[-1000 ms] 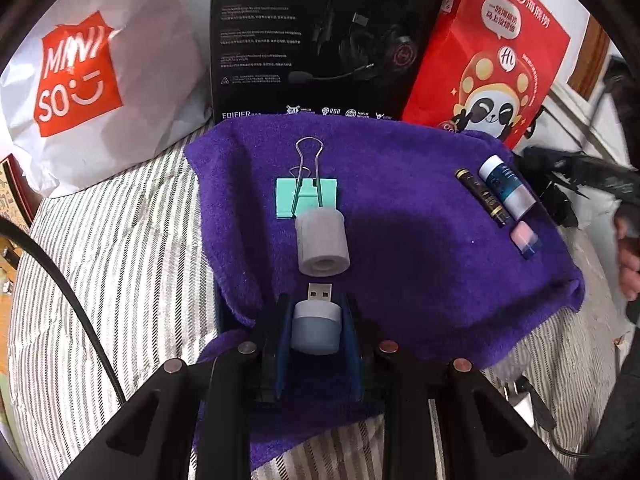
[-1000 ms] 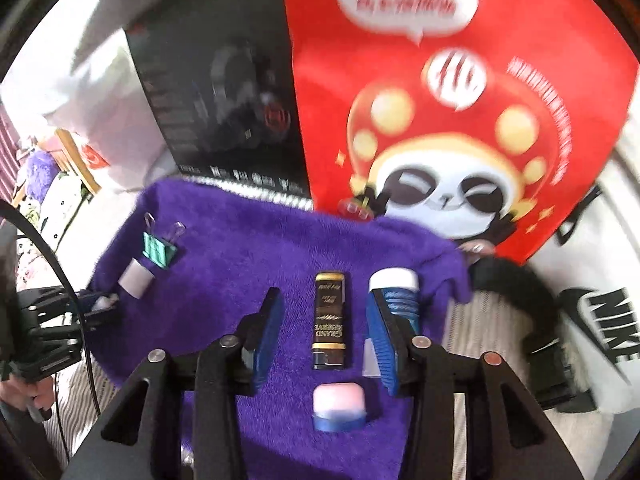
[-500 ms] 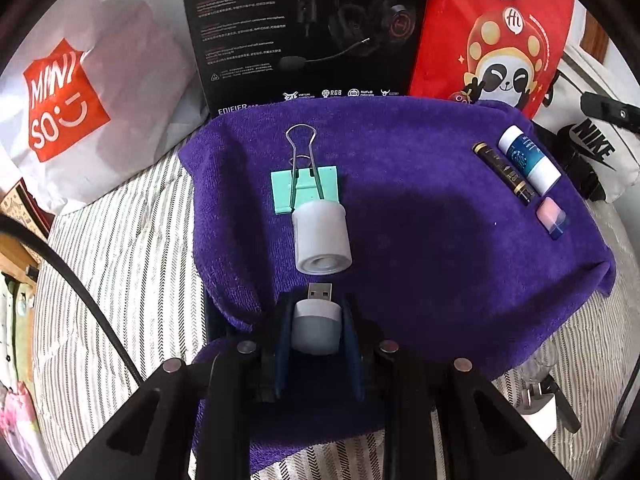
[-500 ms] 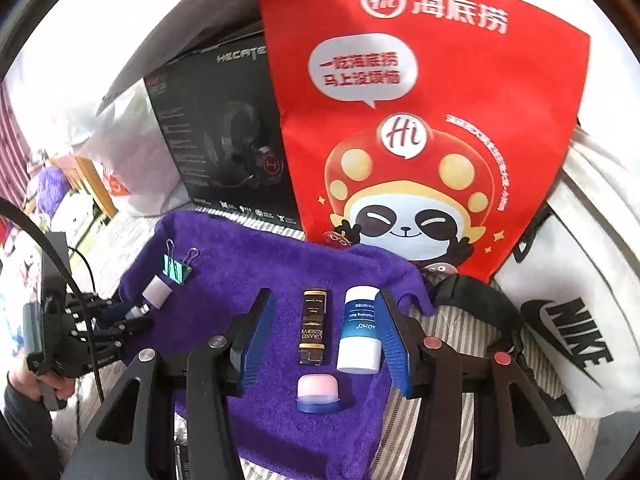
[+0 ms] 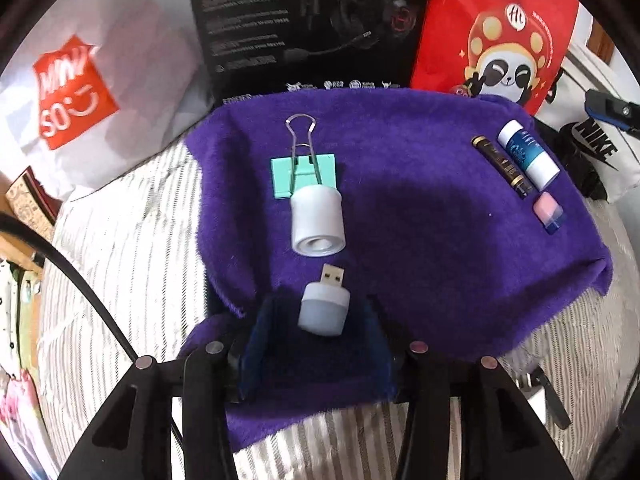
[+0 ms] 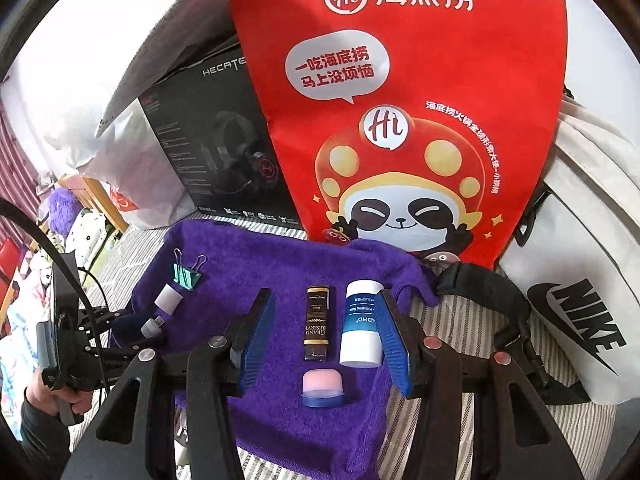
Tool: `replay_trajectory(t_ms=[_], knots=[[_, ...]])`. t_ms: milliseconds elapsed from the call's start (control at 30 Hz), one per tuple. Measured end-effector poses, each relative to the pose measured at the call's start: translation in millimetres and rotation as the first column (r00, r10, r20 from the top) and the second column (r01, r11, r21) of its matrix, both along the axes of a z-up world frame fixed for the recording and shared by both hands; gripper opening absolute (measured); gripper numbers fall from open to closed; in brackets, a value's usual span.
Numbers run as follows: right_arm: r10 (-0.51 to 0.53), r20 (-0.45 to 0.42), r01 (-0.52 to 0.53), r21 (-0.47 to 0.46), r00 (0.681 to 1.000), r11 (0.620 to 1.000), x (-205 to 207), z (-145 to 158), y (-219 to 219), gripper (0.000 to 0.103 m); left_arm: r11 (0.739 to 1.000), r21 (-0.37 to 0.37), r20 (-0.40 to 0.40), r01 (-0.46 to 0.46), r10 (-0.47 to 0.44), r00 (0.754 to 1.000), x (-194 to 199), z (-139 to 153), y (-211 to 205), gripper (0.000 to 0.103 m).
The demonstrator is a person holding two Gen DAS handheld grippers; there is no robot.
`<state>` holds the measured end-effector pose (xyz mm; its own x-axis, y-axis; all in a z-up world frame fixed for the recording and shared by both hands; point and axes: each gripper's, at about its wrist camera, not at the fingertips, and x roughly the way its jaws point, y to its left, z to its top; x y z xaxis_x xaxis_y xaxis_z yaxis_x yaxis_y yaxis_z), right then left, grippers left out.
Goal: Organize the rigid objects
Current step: 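Open the right tool to release the tube while the left tool sets down the USB lamp and opens, then move the left tool to the pink highlighter pen and close on it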
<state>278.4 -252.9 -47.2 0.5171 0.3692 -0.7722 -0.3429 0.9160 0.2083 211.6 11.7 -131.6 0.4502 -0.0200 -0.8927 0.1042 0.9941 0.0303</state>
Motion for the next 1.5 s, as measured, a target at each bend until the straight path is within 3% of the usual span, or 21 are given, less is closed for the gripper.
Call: replay_trajectory(t_ms=[133,233,400,567,733,900,1000,1133,1333,1433,1500], knots=[[0.006,0.008,-0.006,-0.003,1.000,1.000,-2.0,2.9,0.0,0.051,1.000,0.009,0.040,0.006,-0.007,0.999,-27.3,24.2,-8.1,0.044],[0.006,0.007,-0.006,-0.002,1.000,1.000,-3.3,4.2,0.2,0.051,0.998,-0.035,0.057,0.055,-0.053,0.997,-55.8,35.6,-25.9,0.044],[0.005,0.004,-0.005,-0.010,1.000,1.000,-4.8,5.6,2.4,0.051,0.996,-0.042,-0.016,0.074,-0.075,0.997,-87.4,13.7,-51.4,0.045],[0.031,0.019,-0.030,-0.018,0.999,0.999,-9.1,9.5,10.0,0.051,0.989,-0.127,-0.063,0.076,-0.084,0.994,-99.9,-0.3,-59.8,0.044],[0.041,0.023,-0.040,-0.027,0.999,0.999,-11.1,10.9,14.6,0.051,0.988,-0.116,-0.084,0.107,-0.117,0.990,-104.2,-7.7,-80.8,0.045],[0.044,0.021,-0.043,-0.039,0.999,0.998,-10.5,9.3,16.3,0.051,0.991,-0.025,-0.080,0.135,-0.136,0.987,-102.5,-12.1,-95.9,0.047],[0.038,0.014,-0.038,-0.038,0.999,0.999,-8.6,7.4,15.1,0.051,0.991,0.036,-0.072,0.127,-0.124,0.990,-104.5,-12.3,-88.3,0.048],[0.033,0.010,-0.033,-0.035,0.999,0.999,-8.2,7.2,12.9,0.051,0.996,0.036,-0.056,0.082,-0.080,0.995,-102.1,-11.1,-66.7,0.048],[0.047,0.013,-0.046,-0.040,0.999,0.998,-9.2,7.4,16.2,0.051,0.987,0.019,-0.020,0.163,-0.162,0.987,-89.2,-12.2,-77.1,0.035],[0.047,0.008,-0.047,-0.043,0.999,0.998,-7.9,5.4,17.3,0.051,0.980,0.009,-0.016,0.198,-0.198,0.980,-82.7,-12.3,-85.8,0.019],[0.048,0.003,-0.048,-0.049,0.999,0.998,-7.1,3.4,17.9,0.051,0.975,0.007,-0.012,0.224,-0.224,0.975,-83.2,-12.5,-89.4,0.016]])
